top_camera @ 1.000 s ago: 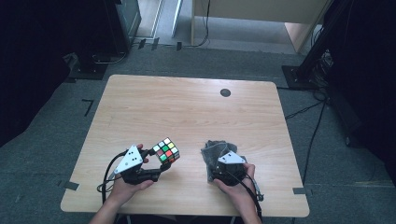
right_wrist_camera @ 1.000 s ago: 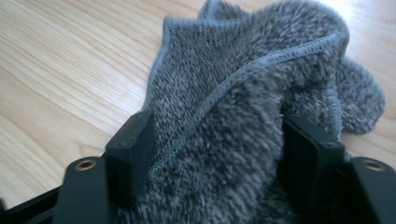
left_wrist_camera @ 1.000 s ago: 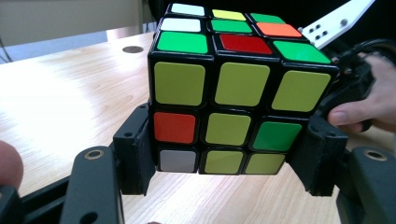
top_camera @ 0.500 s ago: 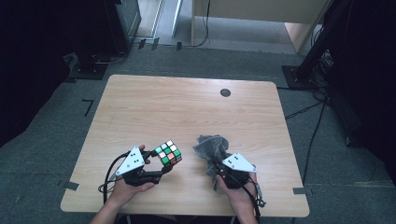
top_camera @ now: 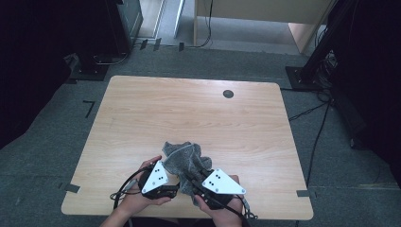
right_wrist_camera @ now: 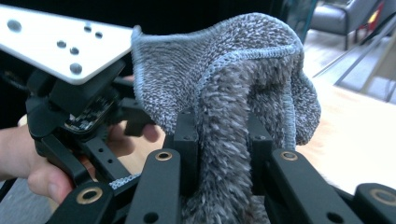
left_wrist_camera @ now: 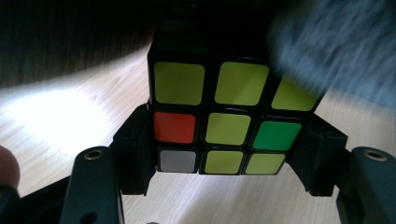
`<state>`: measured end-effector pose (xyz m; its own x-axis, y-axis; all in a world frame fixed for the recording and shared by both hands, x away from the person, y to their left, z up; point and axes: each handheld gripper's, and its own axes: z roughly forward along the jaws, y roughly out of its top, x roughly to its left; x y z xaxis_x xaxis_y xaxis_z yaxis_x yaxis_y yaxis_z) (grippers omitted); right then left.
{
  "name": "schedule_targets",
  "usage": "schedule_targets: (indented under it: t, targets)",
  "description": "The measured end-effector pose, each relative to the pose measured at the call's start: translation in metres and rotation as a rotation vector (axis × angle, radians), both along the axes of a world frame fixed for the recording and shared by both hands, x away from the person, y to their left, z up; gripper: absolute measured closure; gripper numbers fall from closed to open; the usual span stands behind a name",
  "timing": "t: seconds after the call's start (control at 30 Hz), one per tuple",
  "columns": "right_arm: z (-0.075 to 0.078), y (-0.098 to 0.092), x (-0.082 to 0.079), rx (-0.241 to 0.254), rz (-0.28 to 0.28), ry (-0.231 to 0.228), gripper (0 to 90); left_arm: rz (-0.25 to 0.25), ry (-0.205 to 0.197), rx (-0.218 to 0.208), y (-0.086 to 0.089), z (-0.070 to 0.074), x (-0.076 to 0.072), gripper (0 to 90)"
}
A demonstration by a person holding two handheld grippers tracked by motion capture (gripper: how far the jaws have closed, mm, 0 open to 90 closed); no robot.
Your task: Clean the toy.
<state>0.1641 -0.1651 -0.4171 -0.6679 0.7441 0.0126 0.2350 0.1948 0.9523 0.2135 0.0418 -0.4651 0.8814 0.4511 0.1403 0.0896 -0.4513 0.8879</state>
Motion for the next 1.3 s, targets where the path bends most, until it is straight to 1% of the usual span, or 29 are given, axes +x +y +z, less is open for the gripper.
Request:
schedule_targets:
  t: [0.03,0.07,0.17,0.27,0.3,0.37,0.43,0.5,0.57,0.67,0.77,0.87,0.93,1.07,1.13,1.17,1.23,1.3]
  targets:
    - [-0.002,0.0,0.001,0.003,0.001,-0.002,73.2,0.002,-0.001,0.002,0.0,0.0,0.0,33.6]
    - [-0.003,0.0,0.001,0.01,-0.001,0.007,73.2,0.002,-0.002,0.002,0.0,0.0,0.0,33.6]
    - [-0.004,-0.007,0.005,0.026,-0.021,0.018,73.1,-0.01,0.0,-0.019,0.003,0.001,0.0,33.7]
    - [-0.004,-0.017,0.01,0.04,-0.067,0.033,73.1,-0.008,0.0,-0.034,0.005,0.003,0.001,33.7]
    - [-0.005,-0.021,0.012,0.036,-0.085,0.035,73.1,-0.005,0.0,-0.036,0.006,0.003,0.002,33.7]
    - [-0.005,-0.028,0.015,0.042,-0.125,0.049,73.1,-0.002,0.007,-0.04,0.009,0.004,0.003,33.7]
    - [-0.005,-0.033,0.016,0.061,-0.151,0.058,73.0,0.003,0.01,-0.038,0.01,0.004,0.005,33.7]
    - [-0.001,-0.032,0.013,0.077,-0.139,0.054,72.8,0.01,0.014,-0.032,0.009,0.002,0.005,33.7]
    - [0.002,-0.026,0.009,0.078,-0.106,0.043,72.6,0.006,0.014,-0.02,0.008,0.002,0.005,33.7]
    - [0.003,-0.013,0.004,0.069,-0.044,0.043,72.0,-0.008,0.009,-0.017,0.005,0.001,0.002,33.7]
    - [0.001,-0.005,0.002,0.062,-0.021,0.052,71.5,-0.016,0.008,-0.021,0.004,0.002,0.001,33.7]
    - [-0.002,-0.007,0.004,0.068,-0.027,0.055,71.5,-0.014,0.003,-0.027,0.005,0.003,0.001,33.8]
    - [-0.004,-0.013,0.008,0.08,-0.044,0.06,71.7,-0.014,0.002,-0.032,0.006,0.003,0.001,33.8]
    - [-0.007,-0.026,0.015,0.088,-0.103,0.078,71.8,-0.011,0.004,-0.044,0.009,0.005,0.003,33.7]
    - [-0.007,-0.032,0.016,0.093,-0.136,0.091,71.8,-0.009,0.008,-0.05,0.011,0.005,0.004,33.7]
    - [-0.006,-0.034,0.017,0.1,-0.144,0.096,71.8,-0.008,0.01,-0.05,0.011,0.005,0.004,33.8]
    - [-0.004,-0.035,0.015,0.115,-0.142,0.092,71.8,-0.005,0.01,-0.046,0.011,0.004,0.005,33.7]
    - [0.0,-0.031,0.012,0.118,-0.116,0.082,71.7,-0.005,0.011,-0.04,0.01,0.003,0.005,33.7]
